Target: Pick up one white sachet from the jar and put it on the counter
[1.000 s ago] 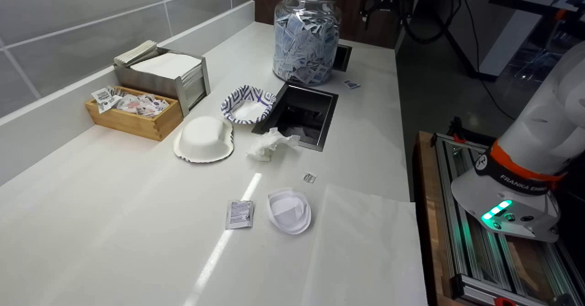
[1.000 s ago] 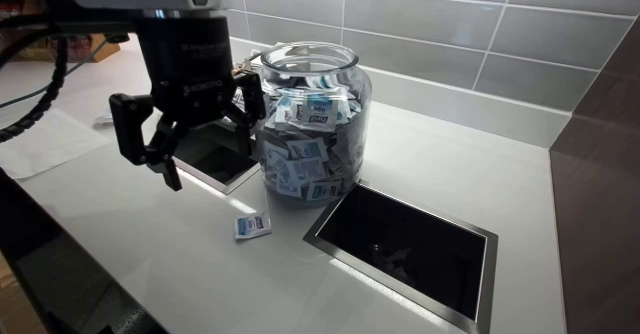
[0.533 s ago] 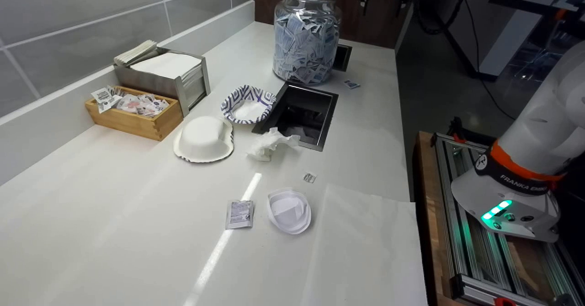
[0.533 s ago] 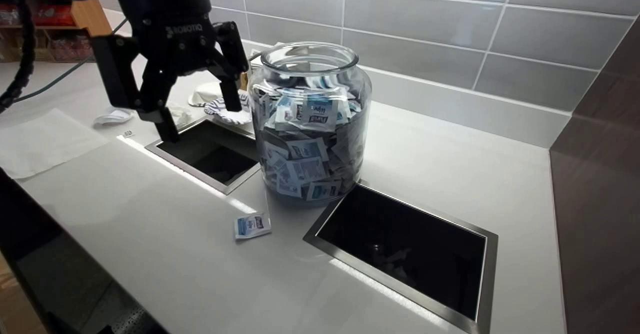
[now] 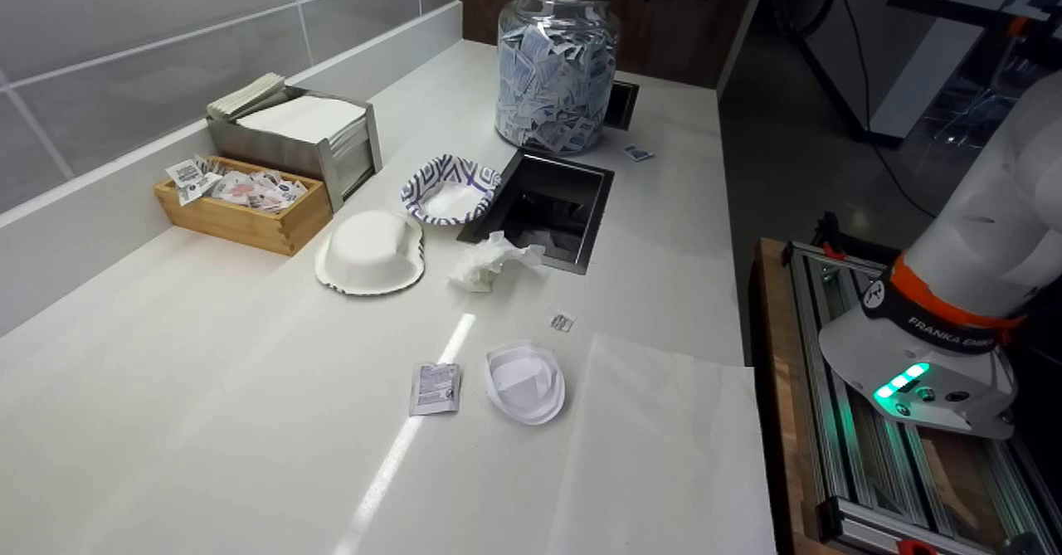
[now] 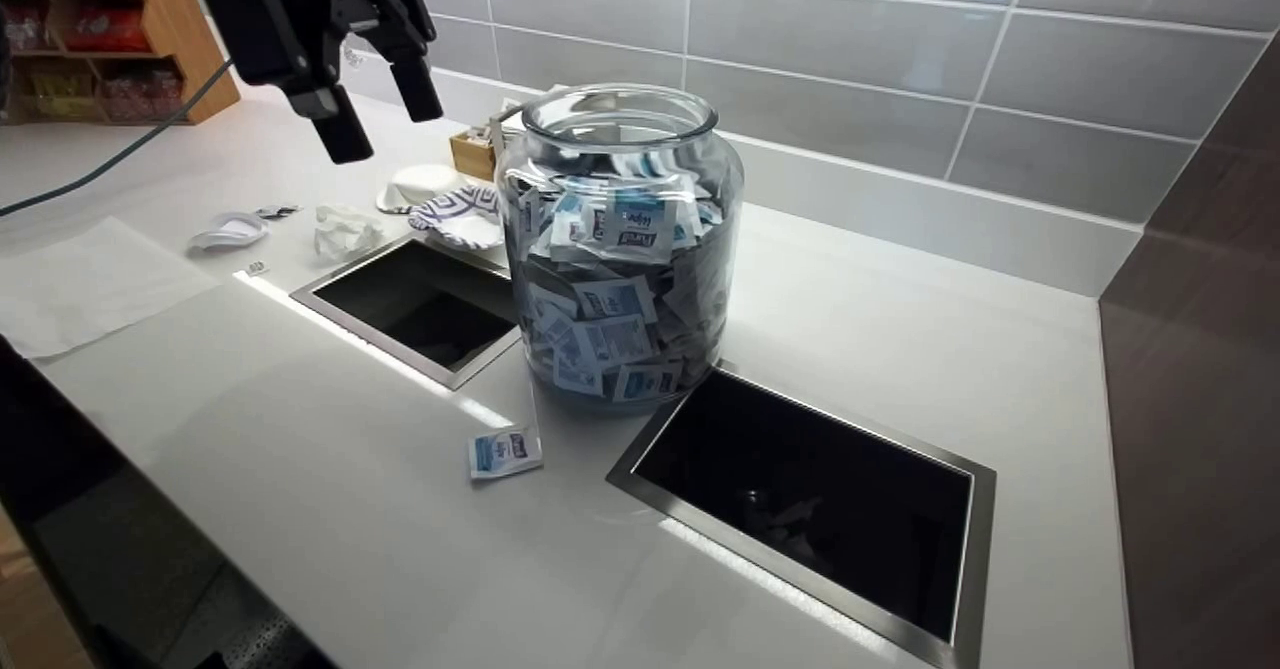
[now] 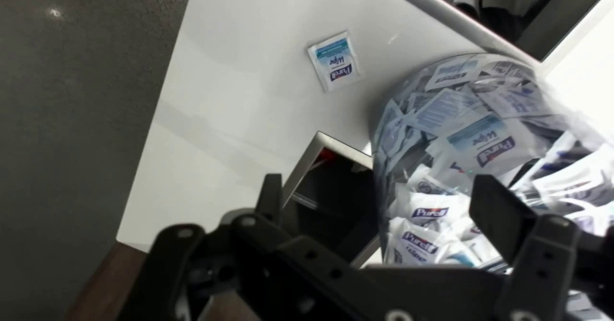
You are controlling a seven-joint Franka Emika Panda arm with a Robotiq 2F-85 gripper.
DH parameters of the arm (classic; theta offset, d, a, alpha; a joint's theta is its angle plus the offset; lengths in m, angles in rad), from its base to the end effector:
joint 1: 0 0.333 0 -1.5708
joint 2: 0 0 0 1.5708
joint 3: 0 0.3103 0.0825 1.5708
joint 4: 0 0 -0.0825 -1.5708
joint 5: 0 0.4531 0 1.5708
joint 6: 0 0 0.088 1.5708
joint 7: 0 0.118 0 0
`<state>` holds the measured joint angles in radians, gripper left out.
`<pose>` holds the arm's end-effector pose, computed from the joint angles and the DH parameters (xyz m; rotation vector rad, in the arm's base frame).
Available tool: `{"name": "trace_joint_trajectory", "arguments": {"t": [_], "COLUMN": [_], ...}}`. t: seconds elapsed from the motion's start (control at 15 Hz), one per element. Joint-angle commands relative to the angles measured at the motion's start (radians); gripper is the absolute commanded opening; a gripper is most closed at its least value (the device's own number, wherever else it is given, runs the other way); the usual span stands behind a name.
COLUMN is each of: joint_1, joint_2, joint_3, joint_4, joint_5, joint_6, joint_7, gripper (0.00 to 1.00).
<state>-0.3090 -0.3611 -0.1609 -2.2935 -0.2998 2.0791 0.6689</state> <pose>0.4605 -0.2562 0.4645 2.5700 -1.4125 0.2453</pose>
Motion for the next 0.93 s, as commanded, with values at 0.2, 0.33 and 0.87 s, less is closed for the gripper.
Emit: {"name": "trace_joint_trajectory", "arguments": {"t": [0.2,0.33,0.87], "joint_1": [0.044,0.057,0.128], "joint_2": [-0.015,-0.010,0.023], "joint_3": [0.036,0.048,0.082], "joint_4": [0.006,0.014,0.044], "joint_5": [0.022,0.027,0.080], "joint_6": [-0.018,-0.019,-0.019], "joint_7": [-0.192,-0.230,-0.353], "gripper": [1.00,1.00,1.00]}}
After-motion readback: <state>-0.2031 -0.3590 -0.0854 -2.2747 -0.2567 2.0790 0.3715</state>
